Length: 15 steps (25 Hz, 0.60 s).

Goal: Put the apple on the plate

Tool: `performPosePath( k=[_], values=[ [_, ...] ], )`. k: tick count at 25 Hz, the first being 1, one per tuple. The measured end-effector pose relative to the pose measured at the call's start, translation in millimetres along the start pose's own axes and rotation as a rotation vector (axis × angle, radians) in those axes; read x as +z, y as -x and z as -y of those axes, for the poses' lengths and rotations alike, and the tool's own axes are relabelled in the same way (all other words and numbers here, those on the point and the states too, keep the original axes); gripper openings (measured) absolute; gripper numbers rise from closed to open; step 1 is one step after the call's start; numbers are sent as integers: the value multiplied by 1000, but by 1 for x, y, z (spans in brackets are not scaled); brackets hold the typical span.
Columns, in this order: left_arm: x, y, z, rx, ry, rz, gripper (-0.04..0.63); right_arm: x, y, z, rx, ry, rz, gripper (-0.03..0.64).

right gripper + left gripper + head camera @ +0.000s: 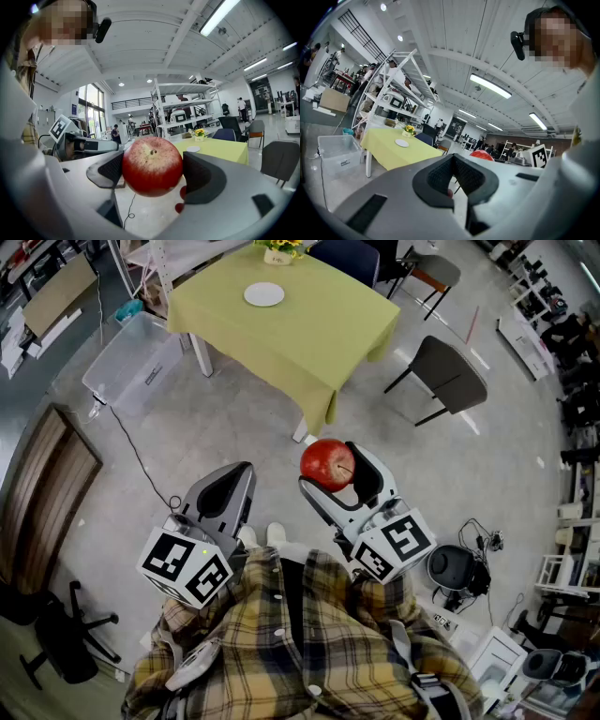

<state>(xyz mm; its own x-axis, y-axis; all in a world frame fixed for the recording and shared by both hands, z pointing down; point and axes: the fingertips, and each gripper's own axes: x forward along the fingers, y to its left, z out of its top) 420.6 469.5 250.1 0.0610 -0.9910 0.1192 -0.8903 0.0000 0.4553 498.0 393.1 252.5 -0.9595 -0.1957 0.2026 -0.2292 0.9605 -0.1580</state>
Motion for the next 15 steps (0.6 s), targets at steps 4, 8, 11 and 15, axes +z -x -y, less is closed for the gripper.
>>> performPosePath(
  k=[4,8,11,15],
  values=[
    [-3,-6,0,-6,-5,1,7,-1,-2,3,7,17,3,374],
    [-7,-10,2,-2,-5,5,8,-2,2,9,7,16,12,374],
    [-13,-12,7,11,-6,8,7,-6,11,15,2,4,20,374],
    [-20,-11,12,28,-4,20,6,-14,22,23,6,-4,24,374]
  ],
)
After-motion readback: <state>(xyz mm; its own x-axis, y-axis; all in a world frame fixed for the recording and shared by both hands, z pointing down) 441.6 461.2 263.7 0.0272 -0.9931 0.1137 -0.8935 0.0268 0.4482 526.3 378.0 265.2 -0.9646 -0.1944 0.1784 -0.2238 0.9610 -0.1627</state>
